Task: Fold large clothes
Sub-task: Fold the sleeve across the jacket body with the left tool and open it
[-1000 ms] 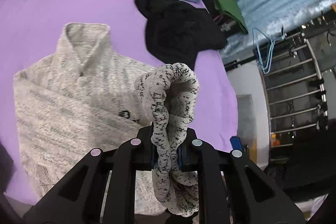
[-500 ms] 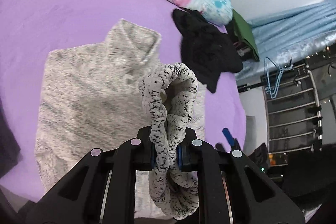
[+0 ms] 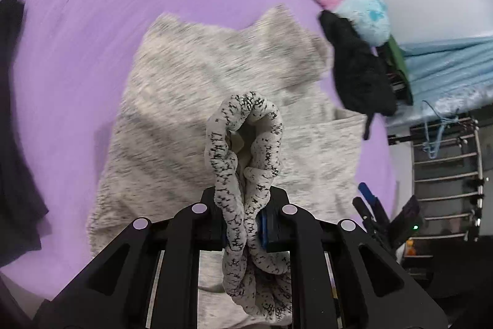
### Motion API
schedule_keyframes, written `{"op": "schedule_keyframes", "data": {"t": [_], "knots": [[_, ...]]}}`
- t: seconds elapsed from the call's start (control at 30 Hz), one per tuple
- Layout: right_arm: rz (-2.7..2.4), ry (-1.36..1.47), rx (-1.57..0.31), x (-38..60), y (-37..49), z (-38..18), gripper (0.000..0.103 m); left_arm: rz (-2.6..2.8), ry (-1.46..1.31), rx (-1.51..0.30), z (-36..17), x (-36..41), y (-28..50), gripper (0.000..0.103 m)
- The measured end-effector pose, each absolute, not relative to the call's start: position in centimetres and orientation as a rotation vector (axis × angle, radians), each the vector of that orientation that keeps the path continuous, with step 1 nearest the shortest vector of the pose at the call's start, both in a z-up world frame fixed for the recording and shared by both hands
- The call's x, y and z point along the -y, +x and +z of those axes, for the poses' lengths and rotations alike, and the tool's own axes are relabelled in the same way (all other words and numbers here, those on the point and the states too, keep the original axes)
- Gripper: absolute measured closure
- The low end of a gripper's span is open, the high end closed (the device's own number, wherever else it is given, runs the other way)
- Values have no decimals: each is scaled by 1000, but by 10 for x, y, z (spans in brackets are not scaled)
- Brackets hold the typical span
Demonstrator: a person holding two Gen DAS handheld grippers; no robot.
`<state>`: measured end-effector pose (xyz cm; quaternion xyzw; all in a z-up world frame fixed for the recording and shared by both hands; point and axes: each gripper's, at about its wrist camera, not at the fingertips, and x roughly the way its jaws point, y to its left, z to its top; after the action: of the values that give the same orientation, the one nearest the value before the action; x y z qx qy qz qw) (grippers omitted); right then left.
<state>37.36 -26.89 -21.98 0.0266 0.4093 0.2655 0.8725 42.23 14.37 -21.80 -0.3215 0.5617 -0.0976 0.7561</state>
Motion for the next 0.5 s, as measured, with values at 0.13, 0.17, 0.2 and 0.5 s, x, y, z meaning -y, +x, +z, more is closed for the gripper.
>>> {"op": "schedule_keyframes", "data": {"t": [0.13,0.17,0.2,0.5], "knots": [[538,-24,-897,252,379,-243,16,-206,-696,-1267,-252,-156,419,88],[531,-46,-903,248,380,-249,15,-203,-695,-1274,-257,-157,418,87],[523,-73,-909,245,379,-255,15,-203,-684,-1286,-265,-159,418,86],[477,-203,-931,225,379,-267,9,-223,-604,-1328,-287,-162,407,74]]}}
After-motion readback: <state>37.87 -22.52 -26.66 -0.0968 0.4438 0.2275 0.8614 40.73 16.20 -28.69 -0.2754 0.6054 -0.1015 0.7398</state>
